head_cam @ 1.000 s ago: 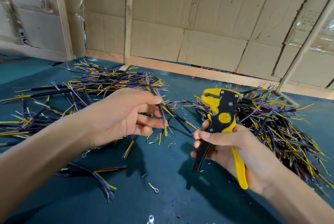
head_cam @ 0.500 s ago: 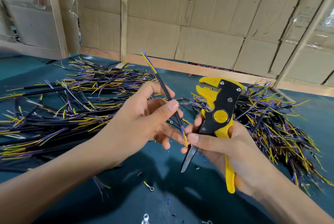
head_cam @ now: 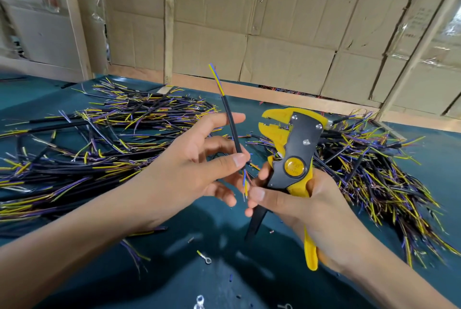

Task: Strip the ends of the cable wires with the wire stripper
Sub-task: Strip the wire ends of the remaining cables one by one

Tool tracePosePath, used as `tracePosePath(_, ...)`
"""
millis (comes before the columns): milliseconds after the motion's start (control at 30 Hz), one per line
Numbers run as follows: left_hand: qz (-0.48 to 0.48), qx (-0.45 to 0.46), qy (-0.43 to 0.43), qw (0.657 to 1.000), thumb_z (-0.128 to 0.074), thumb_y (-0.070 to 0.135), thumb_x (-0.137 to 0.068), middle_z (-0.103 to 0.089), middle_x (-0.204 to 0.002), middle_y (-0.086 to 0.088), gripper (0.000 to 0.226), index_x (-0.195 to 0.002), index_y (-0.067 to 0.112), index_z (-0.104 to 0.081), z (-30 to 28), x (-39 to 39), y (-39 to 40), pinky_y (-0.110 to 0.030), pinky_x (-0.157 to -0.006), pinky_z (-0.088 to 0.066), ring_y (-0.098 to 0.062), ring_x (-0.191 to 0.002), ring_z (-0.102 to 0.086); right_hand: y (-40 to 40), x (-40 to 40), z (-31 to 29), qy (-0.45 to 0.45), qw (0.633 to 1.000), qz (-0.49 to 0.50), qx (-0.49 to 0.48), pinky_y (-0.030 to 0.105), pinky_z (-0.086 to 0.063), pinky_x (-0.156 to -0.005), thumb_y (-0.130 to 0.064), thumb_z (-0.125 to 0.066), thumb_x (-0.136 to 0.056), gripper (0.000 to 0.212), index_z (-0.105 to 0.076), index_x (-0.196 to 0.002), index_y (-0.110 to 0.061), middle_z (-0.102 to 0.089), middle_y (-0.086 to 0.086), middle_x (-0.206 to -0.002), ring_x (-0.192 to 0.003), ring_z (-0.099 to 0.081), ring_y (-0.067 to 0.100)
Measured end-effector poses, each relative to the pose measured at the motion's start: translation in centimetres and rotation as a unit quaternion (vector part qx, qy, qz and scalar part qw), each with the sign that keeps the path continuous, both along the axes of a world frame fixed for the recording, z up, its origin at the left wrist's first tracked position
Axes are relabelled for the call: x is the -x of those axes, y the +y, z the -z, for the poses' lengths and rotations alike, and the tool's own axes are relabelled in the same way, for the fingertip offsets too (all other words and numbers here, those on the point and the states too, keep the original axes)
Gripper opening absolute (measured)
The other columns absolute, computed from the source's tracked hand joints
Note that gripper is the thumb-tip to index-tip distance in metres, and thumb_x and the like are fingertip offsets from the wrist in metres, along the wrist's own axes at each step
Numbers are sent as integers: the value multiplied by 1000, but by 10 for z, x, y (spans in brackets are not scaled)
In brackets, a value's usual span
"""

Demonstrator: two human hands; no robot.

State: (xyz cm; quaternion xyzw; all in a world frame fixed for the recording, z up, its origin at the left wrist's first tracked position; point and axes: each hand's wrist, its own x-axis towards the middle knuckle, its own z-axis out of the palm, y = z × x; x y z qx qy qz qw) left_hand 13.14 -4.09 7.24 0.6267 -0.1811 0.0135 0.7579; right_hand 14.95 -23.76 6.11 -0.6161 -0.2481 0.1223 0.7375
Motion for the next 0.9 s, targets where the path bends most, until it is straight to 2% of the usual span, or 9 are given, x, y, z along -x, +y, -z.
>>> tracePosePath(133,0,-21,8,1000,-66,12,-84,-68,-92,-9,54,-133,29,-54,-1,-1,5,-33,-56,-51,-28,-64,-63,0,-1,1,-12,1000,21,-13,34,-57,-71,2,-76,-73,18,-71,-88,-7,-67,19,-81,-69,-63,36)
tracePosePath(233,13,-11,22,1000,-70,7,-87,-66,-90,-12,52,-133,28,-56,-1,-1,6,-32,-57,-50,-24,-61,-59,2,-3,2,-21,998,49,-20,38,-57,-72,0,-76,-73,18,-73,-86,-12,-67,15,-78,-70,-64,32)
tracePosePath(367,35,9,67,997,-65,5,-84,-66,-87,-12,53,-133,26,-59,-3,-1,6,-30,-56,-49,-17,-59,-53,3,-4,2,-43,996,77,-17,45,-59,-78,-2,-77,-73,20,-74,-82,-19,-68,10,-77,-69,-65,29)
tracePosePath(500,61,-37,87,994,-70,8,-83,-69,-89,-11,55,-136,22,-57,-5,0,9,-32,-62,-51,-17,-66,-55,1,-4,0,-63,994,83,-18,40,-57,-78,-4,-77,-73,19,-73,-82,-20,-70,13,-78,-70,-67,31)
tracePosePath(667,86,-27,98,991,-68,4,-85,-69,-88,-12,52,-134,17,-60,-7,2,12,-41,-76,-60,-25,-78,-67,2,-4,2,-52,996,66,-22,36,-57,-73,-1,-76,-75,17,-73,-84,-16,-67,15,-78,-69,-66,33)
tracePosePath(800,15,-16,57,998,-63,8,-82,-68,-90,-8,54,-135,17,-59,-7,1,10,-33,-68,-57,-21,-77,-66,1,-7,2,19,998,45,-28,45,-58,-64,-2,-63,-77,17,-73,-86,-12,-70,29,-82,-68,-65,39)
tracePosePath(900,-20,15,21,999,-62,10,-81,-68,-95,-8,53,-134,18,-61,-8,0,11,-28,-63,-54,-21,-77,-66,-2,-9,1,66,997,5,-34,52,-58,-59,-2,-52,-71,31,-54,-101,6,-68,40,-86,-65,-66,45)
